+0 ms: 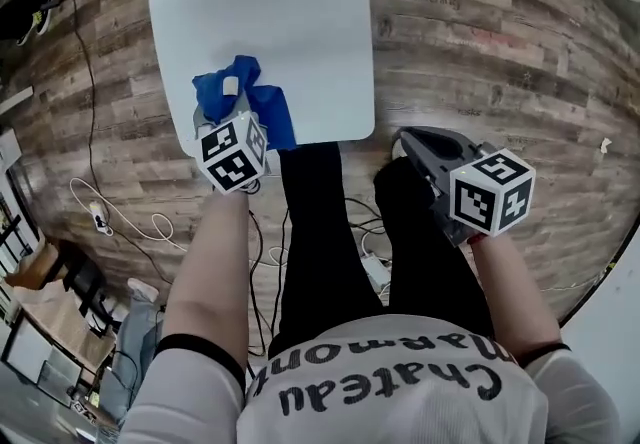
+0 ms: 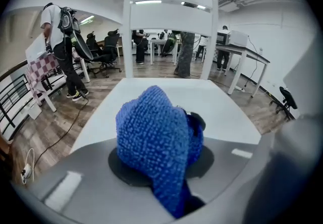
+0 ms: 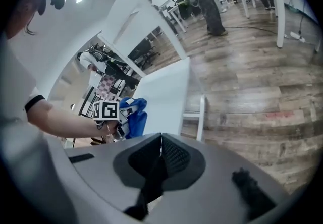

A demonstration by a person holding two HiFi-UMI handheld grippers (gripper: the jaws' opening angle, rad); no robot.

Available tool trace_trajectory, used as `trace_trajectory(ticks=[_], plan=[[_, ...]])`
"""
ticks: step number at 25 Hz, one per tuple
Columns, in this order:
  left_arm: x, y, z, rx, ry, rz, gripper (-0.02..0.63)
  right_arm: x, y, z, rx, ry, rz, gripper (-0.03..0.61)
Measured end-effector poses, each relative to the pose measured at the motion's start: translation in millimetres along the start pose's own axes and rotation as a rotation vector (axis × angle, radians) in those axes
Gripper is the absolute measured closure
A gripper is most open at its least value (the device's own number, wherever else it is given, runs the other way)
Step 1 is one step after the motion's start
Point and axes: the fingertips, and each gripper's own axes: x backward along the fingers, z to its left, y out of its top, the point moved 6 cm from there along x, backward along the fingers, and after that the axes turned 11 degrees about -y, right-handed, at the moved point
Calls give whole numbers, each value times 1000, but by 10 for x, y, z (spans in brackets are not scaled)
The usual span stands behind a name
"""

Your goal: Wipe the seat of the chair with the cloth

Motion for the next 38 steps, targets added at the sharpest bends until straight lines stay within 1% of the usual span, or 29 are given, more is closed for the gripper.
trace_trajectory(ticks=[2, 5, 9, 12, 14, 16, 18, 21, 23, 24, 26, 29, 32, 33, 35, 38], plan=[[-97, -36, -437, -21, -54, -8, 517, 186, -90, -267, -44, -31, -37, 563], [-185, -102, -1029, -67, -132, -6, 517, 391, -233, -474, -88, -34, -85, 563], [-269, -169, -1669, -146, -245, 16, 516, 539, -447, -590, -64, -33, -76, 563], [-300, -244, -2073, -195, -351, 42, 515, 642, -544, -666, -65, -47, -73, 563], [-291, -275, -2212, -174, -387, 59, 515, 683, -557, -669, -62, -51, -69, 563], [-266, -280, -2250, -125, -393, 69, 514, 696, -525, -647, -46, -52, -63, 563], [-186, -250, -2216, -101, -399, 61, 514, 676, -467, -592, -29, -50, -56, 563], [16, -126, -1933, -66, -382, -7, 512, 533, -308, -402, 5, -22, -44, 563], [160, -63, -1549, -23, -325, -43, 512, 365, -162, -176, 47, 18, -26, 563], [229, -55, -1305, -3, -281, -50, 511, 270, -86, -41, 71, 39, -18, 563], [364, -90, -749, 30, -166, -40, 512, 75, 65, 244, 118, 81, -5, 563], [593, -252, 112, 30, 2, 21, 511, -212, 245, 656, 171, 130, 15, 563], [836, -464, 815, 52, 125, 75, 509, -452, 338, 978, 201, 159, 34, 563], [884, -512, 977, 69, 151, 88, 509, -521, 361, 1056, 204, 166, 40, 563], [896, -569, 1153, 88, 172, 105, 508, -641, 391, 1170, 206, 174, 54, 563], [815, -574, 1111, 99, 179, 82, 512, -735, 370, 1240, 204, 175, 83, 563]])
